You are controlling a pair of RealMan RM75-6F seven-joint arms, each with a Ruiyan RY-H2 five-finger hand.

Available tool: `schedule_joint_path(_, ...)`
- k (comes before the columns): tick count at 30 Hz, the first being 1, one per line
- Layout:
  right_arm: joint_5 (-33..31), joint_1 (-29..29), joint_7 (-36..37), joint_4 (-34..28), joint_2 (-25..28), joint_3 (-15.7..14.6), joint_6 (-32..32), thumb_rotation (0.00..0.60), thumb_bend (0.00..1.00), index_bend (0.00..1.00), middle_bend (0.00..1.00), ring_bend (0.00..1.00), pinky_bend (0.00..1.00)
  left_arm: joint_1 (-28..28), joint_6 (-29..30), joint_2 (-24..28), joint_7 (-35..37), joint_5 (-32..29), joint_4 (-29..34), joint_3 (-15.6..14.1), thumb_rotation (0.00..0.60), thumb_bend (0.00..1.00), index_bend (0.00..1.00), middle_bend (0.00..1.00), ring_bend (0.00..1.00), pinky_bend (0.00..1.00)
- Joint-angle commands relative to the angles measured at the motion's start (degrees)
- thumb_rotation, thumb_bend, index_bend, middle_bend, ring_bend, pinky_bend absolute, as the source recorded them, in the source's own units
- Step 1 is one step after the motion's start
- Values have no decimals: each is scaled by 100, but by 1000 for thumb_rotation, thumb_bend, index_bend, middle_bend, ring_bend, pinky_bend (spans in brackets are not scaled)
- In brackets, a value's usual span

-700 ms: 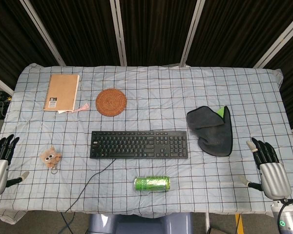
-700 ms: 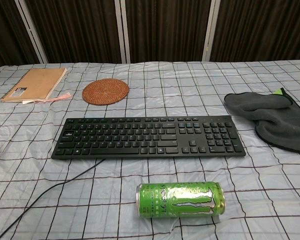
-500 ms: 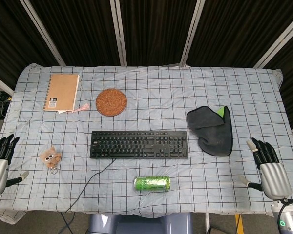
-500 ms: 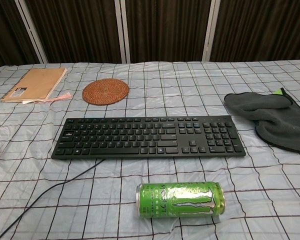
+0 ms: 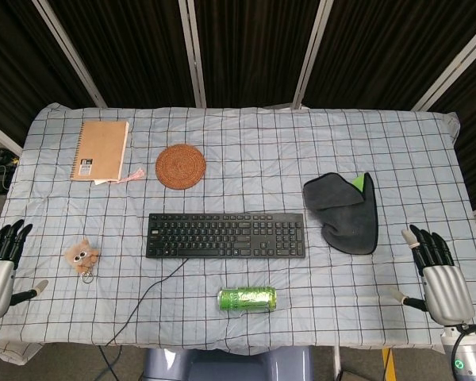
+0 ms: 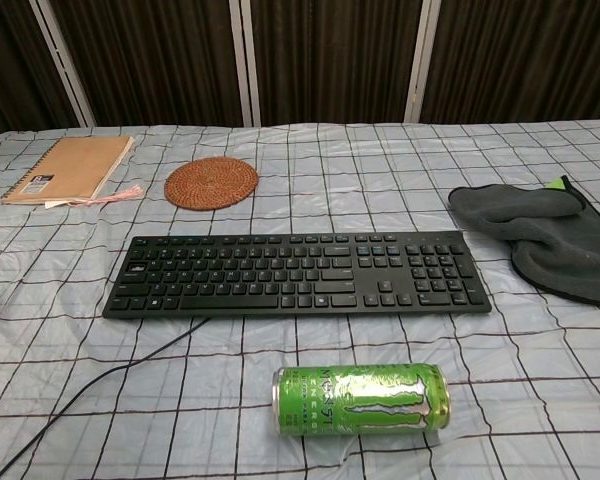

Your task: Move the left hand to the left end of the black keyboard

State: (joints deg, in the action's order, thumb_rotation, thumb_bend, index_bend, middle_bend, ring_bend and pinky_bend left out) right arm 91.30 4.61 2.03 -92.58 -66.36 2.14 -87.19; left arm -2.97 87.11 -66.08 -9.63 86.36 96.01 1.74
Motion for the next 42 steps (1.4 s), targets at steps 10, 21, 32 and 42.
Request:
schedule_joint_path(10,-44,0,90,-14,30,-3,39,600,67,24,0,0,0,-56,-150,8,-145,-81,63,-11,600,78,0,0,0,0)
schedule_joint_path(21,-72,20,204,-54,49,7,83,600,68,30,0,0,0,-762,-1092,387,-980,-1002,1141,553,600,371,0,687,542,420)
schedule_joint_path(32,-134,31,337,-56,56,26,126,600,68,32,0,0,0,-2203,-2864,683,-2206,-3770,1801,1140,600,672,0,853,722,519)
schedule_joint_path(42,-181,27,440,-70,62,48,127,600,69,34,0,0,0,-3622,-3639,462,-3355,-6091,1565,948,600,779,0,854,723,520)
